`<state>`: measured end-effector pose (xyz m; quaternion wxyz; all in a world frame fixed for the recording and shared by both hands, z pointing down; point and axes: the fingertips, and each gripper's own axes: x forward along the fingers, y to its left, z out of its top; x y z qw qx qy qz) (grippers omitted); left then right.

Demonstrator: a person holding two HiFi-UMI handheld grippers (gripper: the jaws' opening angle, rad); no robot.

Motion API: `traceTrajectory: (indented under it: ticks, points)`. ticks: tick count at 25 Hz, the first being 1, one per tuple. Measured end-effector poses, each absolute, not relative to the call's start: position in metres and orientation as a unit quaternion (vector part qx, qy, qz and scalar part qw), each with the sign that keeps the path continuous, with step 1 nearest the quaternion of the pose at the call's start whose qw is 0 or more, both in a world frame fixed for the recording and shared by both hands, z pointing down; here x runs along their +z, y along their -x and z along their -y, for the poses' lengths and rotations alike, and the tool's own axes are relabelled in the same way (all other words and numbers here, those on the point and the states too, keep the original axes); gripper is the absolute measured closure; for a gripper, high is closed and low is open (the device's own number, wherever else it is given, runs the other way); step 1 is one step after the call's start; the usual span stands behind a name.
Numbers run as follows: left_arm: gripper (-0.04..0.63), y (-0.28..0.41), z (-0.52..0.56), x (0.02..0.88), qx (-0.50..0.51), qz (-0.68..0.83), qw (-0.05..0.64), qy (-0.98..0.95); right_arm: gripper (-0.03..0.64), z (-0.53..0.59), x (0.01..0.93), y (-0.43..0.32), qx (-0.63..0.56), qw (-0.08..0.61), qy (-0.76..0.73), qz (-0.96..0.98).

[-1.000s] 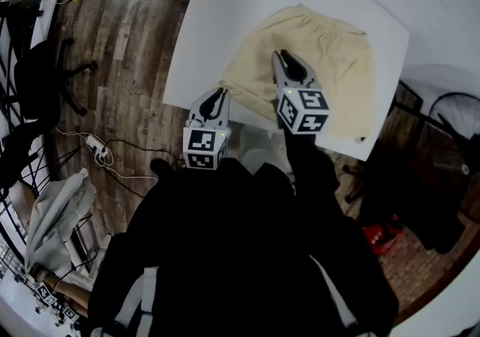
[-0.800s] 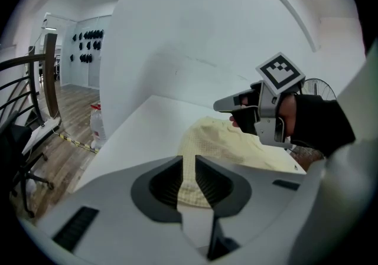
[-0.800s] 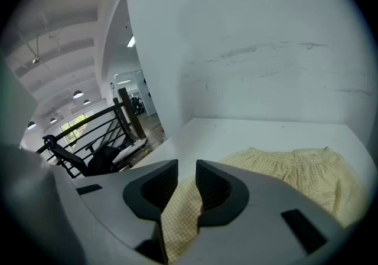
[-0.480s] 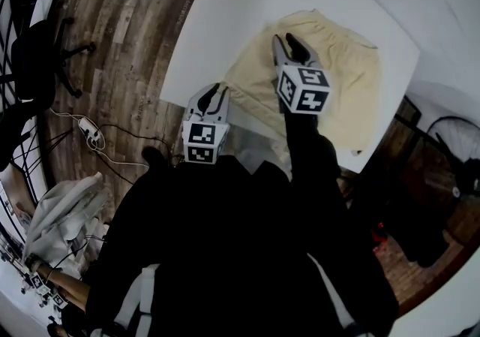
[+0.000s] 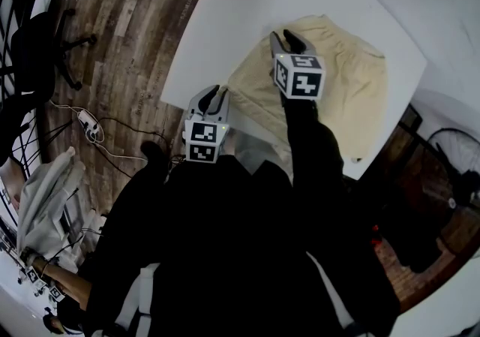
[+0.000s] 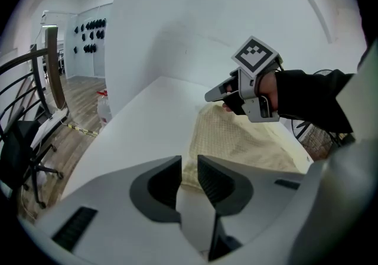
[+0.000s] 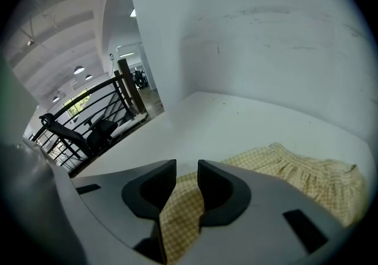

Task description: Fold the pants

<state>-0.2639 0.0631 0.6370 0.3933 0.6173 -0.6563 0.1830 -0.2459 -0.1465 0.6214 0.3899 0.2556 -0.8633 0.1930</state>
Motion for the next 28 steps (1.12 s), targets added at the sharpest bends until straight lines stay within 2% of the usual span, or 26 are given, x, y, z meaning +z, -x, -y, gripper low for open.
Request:
traceTrajectory:
  ticks: [13, 15, 19, 28]
  points:
    - [0.525, 0.263, -0.068, 0.655, 0.194, 0.641, 0.426, -0.608, 0.522, 0.149, 0.654, 0.248, 0.159, 0.466, -0.252, 0.833]
    - [0.526, 0.263, -0.067, 0.656, 0.196, 0.636, 0.429, -0.611, 0.527, 0.149, 0.656, 0.251, 0.158, 0.468, -0.248, 0.833]
    - [0.574, 0.26, -0.065, 0.656, 0.185, 0.626, 0.441, -0.616, 0.601, 0.149, 0.656, 0.25, 0.17, 0.467, -0.249, 0.831]
    - [0.584, 0.254, -0.064, 0.626, 0.164, 0.623, 0.423, -0.638, 0.607, 0.148, 0.633, 0.248, 0.183, 0.436, -0.264, 0.841]
